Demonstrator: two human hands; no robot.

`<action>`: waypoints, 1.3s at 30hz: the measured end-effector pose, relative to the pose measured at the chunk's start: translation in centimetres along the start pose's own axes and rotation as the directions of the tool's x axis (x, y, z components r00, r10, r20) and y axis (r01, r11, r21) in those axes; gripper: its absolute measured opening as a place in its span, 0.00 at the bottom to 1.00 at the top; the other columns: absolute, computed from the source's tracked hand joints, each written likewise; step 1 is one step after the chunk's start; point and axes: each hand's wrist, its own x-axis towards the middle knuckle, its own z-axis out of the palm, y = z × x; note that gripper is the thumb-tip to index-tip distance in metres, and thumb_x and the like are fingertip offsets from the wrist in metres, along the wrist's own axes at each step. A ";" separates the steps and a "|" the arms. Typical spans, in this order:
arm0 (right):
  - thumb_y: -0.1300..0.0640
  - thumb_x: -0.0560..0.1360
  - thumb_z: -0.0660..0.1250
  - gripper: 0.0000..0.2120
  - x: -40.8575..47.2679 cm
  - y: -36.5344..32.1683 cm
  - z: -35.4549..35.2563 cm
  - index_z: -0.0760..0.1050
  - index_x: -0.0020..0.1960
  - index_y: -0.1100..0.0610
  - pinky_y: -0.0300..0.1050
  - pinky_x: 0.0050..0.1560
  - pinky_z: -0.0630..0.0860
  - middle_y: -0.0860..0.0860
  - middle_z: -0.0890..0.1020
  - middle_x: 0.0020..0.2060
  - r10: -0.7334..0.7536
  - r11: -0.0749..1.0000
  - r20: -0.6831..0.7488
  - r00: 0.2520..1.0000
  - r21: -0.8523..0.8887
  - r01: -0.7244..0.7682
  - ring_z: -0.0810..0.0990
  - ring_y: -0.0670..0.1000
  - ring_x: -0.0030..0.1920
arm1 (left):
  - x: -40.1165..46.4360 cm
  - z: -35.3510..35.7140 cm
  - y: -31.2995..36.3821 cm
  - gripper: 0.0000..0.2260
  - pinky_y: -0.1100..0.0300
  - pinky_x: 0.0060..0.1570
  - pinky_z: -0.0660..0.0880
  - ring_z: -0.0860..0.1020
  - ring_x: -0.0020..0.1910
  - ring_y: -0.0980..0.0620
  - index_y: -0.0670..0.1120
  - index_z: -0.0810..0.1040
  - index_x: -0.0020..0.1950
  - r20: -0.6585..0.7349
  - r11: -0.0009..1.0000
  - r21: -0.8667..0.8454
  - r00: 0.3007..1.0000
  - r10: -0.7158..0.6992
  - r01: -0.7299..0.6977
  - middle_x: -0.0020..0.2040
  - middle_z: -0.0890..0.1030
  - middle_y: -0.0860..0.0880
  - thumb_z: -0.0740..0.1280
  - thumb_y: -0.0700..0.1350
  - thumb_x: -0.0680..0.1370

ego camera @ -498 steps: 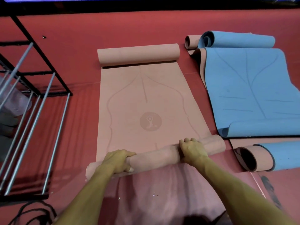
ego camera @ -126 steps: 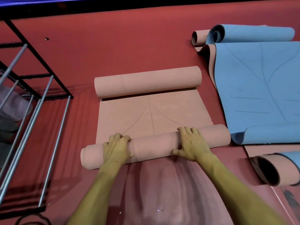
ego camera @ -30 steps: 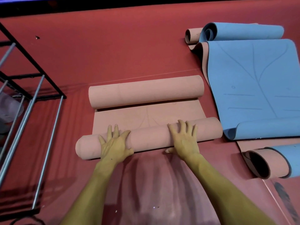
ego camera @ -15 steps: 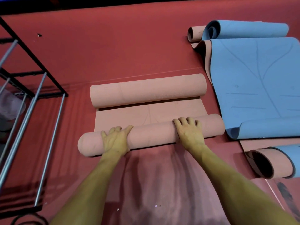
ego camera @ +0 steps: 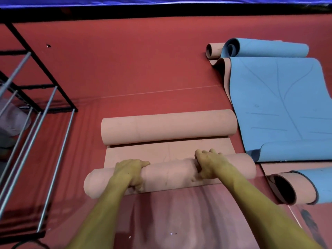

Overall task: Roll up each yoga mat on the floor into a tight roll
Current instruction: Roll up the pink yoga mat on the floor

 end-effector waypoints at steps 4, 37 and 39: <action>0.25 0.75 0.55 0.33 2.7 -3.6 -1.2 0.78 0.63 0.49 0.56 0.64 0.75 0.52 0.82 0.62 -0.208 0.937 -0.071 0.976 0.270 0.220 0.78 0.59 0.63 | 0.1 0.5 -0.1 0.37 0.52 0.56 0.77 0.81 0.58 0.46 0.66 0.71 0.64 -0.045 1.000 0.007 0.999 0.002 -0.002 0.58 0.83 0.58 0.81 0.51 0.59; 0.36 0.60 0.80 0.45 -2.2 -5.4 5.4 0.67 0.69 0.55 0.72 0.71 0.64 0.52 0.74 0.64 0.001 0.998 -0.327 0.945 -0.055 -0.020 0.73 0.57 0.66 | -0.6 0.7 0.2 0.41 0.47 0.60 0.70 0.74 0.63 0.46 0.66 0.71 0.69 -0.116 0.998 -0.061 0.992 -0.038 0.031 0.64 0.74 0.53 0.84 0.49 0.61; 0.38 0.63 0.79 0.43 -1.7 -5.3 5.2 0.65 0.70 0.53 0.72 0.71 0.62 0.51 0.74 0.65 -0.010 0.999 -0.308 0.951 -0.040 -0.003 0.71 0.57 0.68 | -0.4 0.8 0.5 0.42 0.48 0.61 0.70 0.71 0.64 0.46 0.65 0.69 0.71 -0.173 1.000 0.003 0.985 -0.024 0.025 0.64 0.71 0.52 0.84 0.50 0.62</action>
